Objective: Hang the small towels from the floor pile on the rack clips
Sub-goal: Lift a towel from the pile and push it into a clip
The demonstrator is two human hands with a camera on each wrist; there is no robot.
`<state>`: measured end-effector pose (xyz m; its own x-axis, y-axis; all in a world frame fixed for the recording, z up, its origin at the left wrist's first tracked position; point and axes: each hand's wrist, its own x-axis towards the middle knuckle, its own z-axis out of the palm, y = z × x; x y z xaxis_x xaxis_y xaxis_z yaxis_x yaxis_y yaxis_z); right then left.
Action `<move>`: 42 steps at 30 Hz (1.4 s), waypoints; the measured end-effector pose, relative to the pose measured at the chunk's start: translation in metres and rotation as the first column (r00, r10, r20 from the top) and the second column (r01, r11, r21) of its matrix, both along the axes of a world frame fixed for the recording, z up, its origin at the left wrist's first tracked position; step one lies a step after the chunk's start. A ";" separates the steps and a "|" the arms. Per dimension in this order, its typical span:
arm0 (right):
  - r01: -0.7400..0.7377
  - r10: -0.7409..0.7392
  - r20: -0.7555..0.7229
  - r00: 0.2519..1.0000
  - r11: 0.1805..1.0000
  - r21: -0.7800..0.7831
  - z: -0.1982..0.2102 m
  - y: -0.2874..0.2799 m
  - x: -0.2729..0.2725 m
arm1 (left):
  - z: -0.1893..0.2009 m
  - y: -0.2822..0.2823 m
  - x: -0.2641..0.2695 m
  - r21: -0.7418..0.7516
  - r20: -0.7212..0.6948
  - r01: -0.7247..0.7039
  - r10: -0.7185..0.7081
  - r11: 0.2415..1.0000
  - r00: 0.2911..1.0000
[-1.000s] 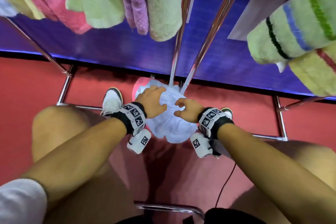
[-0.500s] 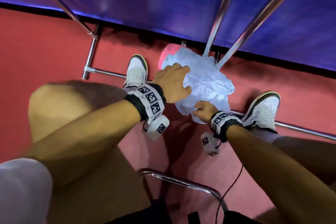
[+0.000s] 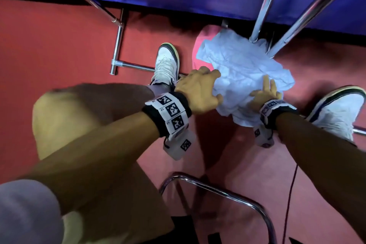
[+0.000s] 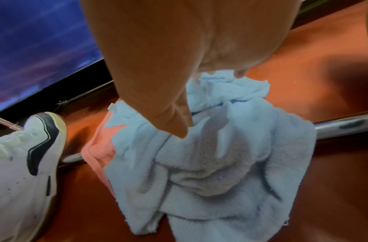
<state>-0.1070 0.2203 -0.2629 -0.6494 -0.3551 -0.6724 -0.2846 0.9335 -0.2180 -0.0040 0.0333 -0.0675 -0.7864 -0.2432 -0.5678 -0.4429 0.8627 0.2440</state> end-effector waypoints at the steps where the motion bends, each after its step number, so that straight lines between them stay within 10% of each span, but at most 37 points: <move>1: -0.002 0.002 0.032 0.999 1.000 0.000 -0.003 0.001 0.000 | -0.002 0.002 0.001 0.004 0.010 0.004 -0.004 1.000 1.000; 15: 0.025 -0.113 -0.192 0.975 0.911 -0.411 0.085 -0.011 -0.011 | 0.007 0.016 -0.003 0.038 -0.056 0.096 -0.093 0.995 0.994; 27: -0.072 -0.282 -0.205 0.937 0.420 -0.905 0.287 0.007 0.035 | 0.060 0.042 -0.003 0.233 -0.379 0.130 -0.033 0.964 0.925; 33: -0.113 -0.362 -0.212 0.908 0.277 -0.954 0.355 0.031 0.062 | 0.116 0.059 0.014 0.480 -0.630 0.193 0.183 0.856 0.754; 38: -0.137 -0.272 -0.257 0.927 0.391 -0.910 0.376 0.037 0.077 | 0.168 0.061 0.027 0.712 -0.577 0.103 0.495 0.695 0.649; 42: -0.181 -0.108 -0.332 0.937 0.663 -0.726 0.348 0.040 0.081 | 0.164 0.057 0.041 0.515 -0.601 0.112 0.265 0.850 0.754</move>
